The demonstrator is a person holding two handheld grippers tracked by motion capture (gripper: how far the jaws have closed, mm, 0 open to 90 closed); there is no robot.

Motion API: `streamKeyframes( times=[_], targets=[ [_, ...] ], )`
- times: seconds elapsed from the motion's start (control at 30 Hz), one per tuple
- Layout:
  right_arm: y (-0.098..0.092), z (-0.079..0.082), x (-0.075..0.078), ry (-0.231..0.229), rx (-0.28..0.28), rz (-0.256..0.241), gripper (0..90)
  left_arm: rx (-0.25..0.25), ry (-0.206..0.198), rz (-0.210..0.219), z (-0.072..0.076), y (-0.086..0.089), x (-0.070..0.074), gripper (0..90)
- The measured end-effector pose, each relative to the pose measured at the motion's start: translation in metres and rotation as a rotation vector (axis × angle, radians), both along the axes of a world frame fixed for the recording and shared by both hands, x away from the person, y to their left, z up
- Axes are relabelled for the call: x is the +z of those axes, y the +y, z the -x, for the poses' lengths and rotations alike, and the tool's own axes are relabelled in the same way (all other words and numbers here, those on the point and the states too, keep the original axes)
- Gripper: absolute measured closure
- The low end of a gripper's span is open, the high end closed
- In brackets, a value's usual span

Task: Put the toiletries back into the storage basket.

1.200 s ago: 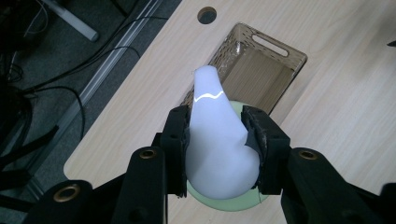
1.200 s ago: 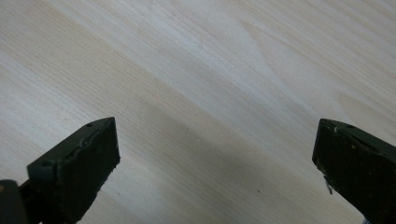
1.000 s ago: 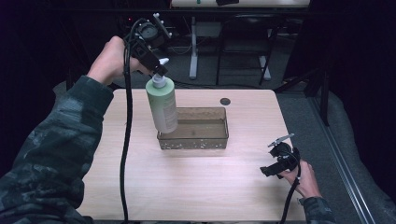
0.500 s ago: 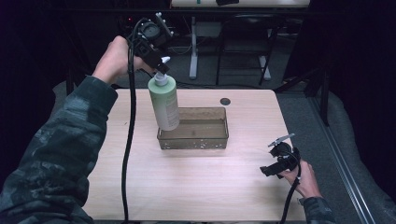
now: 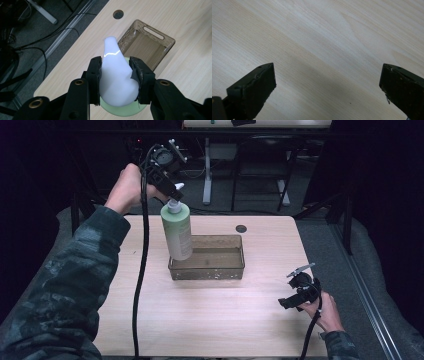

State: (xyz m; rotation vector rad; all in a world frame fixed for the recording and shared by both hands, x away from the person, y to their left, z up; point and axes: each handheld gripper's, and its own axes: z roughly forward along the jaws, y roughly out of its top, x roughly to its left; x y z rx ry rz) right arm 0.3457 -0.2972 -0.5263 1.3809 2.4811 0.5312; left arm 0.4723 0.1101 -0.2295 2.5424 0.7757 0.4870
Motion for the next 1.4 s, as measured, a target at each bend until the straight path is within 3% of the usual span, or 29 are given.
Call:
streamKeyframes(
  times=[0.7, 1.4],
  targets=[
    [0.0, 0.0, -0.001, 0.008, 0.005, 0.005, 0.2, -0.01, 0.046, 0.006, -0.008, 0.004, -0.025, 63.3],
    [0.001, -0.001, -0.001, 0.006, 0.017, 0.013, 0.3, -0.008, 0.058, 0.023, -0.011, 0.005, -0.04, 63.2]
  ],
)
